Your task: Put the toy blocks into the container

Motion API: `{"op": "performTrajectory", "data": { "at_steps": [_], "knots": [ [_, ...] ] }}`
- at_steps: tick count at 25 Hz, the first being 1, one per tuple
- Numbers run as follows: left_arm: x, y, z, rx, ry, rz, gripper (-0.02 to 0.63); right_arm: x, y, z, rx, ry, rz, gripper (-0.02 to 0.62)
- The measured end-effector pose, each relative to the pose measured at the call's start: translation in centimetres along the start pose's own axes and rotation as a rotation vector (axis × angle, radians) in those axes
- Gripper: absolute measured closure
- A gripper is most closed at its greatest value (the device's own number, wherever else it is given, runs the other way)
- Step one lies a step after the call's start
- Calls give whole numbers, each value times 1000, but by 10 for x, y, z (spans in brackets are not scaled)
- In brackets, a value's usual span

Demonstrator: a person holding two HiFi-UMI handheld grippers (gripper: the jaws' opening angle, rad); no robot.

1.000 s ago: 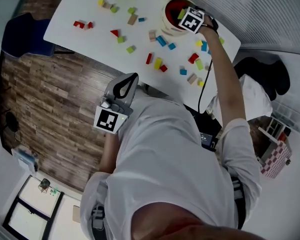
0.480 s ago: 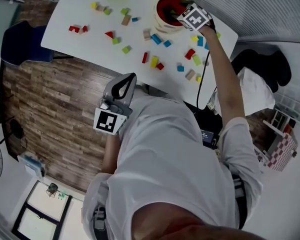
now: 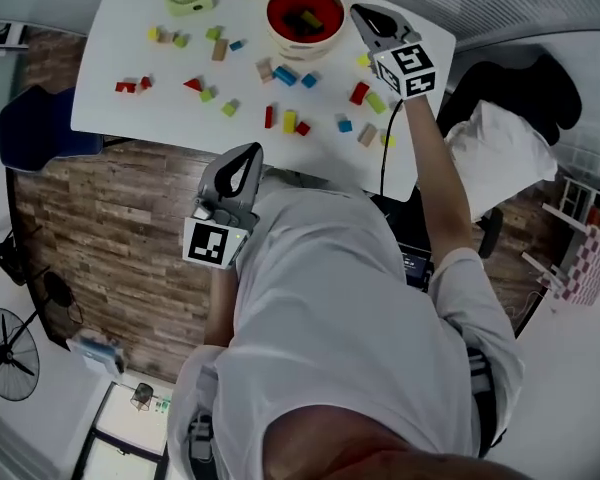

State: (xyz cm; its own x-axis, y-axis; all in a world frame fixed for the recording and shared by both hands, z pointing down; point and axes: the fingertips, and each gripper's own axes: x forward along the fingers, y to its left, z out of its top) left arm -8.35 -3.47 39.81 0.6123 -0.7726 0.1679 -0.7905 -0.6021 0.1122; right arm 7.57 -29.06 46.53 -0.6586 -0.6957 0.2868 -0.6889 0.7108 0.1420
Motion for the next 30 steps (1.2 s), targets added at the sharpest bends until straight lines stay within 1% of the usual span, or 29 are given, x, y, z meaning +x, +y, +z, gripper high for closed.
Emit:
{"op": "performTrajectory", "data": {
  "at_steps": [2, 3, 5, 8, 11, 13, 18, 20, 21, 23, 24, 27, 30],
  "knots": [
    [9, -2, 3, 18, -1, -11, 607, -35, -12, 3, 57, -76, -80, 594],
    [13, -4, 5, 23, -3, -15, 607, -51, -17, 1, 68, -94, -118, 594],
    [20, -7, 7, 28, -3, -25, 607, -82, -28, -11, 73, -98, -188, 594],
    [28, -13, 7, 37, 5, -48, 607, -115, -48, -40, 88, -53, -265, 594],
    [32, -17, 5, 41, 17, -62, 607, -132, -71, -77, 77, 45, -315, 594],
    [32, -17, 3, 40, 30, -60, 607, -136, -85, -103, 58, 119, -330, 594],
    [32, -14, 1, 43, 55, -41, 607, -133, -115, -161, 72, 264, -334, 592],
    [31, -13, 1, 41, 62, -28, 607, -126, -123, -183, 75, 327, -318, 592],
    [30, -13, 0, 44, 69, -23, 607, -121, -126, -193, 77, 361, -300, 569],
    [27, -12, -5, 72, 90, -23, 607, -108, -129, -215, 81, 439, -253, 442],
    [25, -11, -9, 85, 103, -22, 607, -100, -131, -226, 76, 478, -230, 408],
    [22, -10, -15, 95, 131, -4, 607, -81, -138, -255, 73, 577, -170, 336],
    [16, -10, -19, 85, 158, 26, 607, -66, -140, -279, 102, 651, -99, 296]
  ]
}}
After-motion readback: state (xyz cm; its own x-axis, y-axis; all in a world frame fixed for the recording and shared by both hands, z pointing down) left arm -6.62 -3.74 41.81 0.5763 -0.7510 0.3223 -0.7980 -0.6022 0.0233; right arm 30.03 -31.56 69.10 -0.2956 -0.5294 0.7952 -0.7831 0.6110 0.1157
